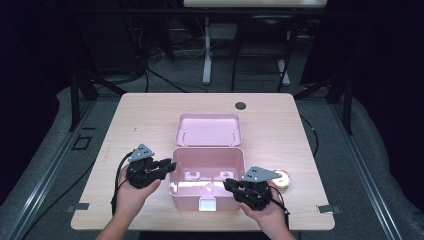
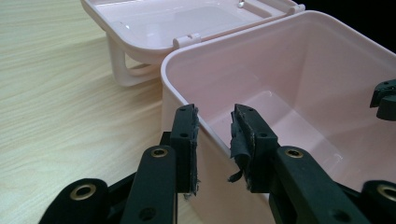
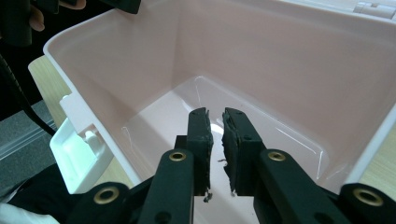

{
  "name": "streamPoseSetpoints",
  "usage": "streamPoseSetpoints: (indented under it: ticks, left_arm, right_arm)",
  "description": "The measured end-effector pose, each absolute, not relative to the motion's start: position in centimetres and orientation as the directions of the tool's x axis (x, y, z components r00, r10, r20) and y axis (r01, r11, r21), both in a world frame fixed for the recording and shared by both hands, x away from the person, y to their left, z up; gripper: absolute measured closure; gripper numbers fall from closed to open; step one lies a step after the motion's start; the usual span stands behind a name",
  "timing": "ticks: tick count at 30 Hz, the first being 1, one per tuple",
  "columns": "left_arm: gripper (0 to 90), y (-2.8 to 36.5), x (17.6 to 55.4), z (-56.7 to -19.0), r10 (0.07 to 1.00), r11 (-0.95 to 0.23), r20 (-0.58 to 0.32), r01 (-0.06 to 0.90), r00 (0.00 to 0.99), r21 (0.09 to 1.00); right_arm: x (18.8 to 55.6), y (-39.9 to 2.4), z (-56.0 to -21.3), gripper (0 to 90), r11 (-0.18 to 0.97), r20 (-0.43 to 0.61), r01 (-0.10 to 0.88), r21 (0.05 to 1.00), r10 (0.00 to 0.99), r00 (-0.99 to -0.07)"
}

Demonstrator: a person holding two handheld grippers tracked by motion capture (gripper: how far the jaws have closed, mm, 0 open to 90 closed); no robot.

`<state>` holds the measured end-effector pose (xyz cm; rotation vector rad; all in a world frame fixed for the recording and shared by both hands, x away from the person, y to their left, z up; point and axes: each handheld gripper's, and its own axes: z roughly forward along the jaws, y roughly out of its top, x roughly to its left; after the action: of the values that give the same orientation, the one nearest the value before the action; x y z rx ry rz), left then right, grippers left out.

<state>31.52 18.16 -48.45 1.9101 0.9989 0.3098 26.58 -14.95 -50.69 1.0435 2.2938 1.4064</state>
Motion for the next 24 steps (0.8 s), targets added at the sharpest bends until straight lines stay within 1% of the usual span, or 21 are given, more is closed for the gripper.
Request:
streamPoseSetpoints:
  ticks: [3,12,18,21,24]
  left_arm:
    - [70.4,18.1,31.5,-48.4,0.748,-0.242,-0.178,0.512,0.639,0.824]
    - [68.6,18.2,31.4,-48.4,0.745,-0.245,-0.174,0.505,0.645,0.828]
    - [62.9,18.8,31.3,-48.0,0.748,-0.218,-0.181,0.495,0.639,0.841]
    - [58.6,19.0,31.4,-47.9,0.748,-0.223,-0.184,0.503,0.638,0.835]
    - [53.5,19.3,31.5,-48.0,0.749,-0.231,-0.172,0.496,0.640,0.837]
  right_arm:
    - [26.6,-15.0,-50.6,76.9,0.260,0.162,0.448,0.856,0.687,-0.708]
    - [26.5,-15.9,-49.6,73.6,0.245,0.162,0.440,0.864,0.693,-0.703]
    - [26.5,-17.5,-48.2,65.2,0.204,0.158,0.424,0.883,0.721,-0.675]
    - [26.7,-18.3,-47.7,59.3,0.190,0.166,0.425,0.885,0.724,-0.669]
    - [27.1,-19.0,-47.3,51.5,0.203,0.159,0.430,0.879,0.727,-0.668]
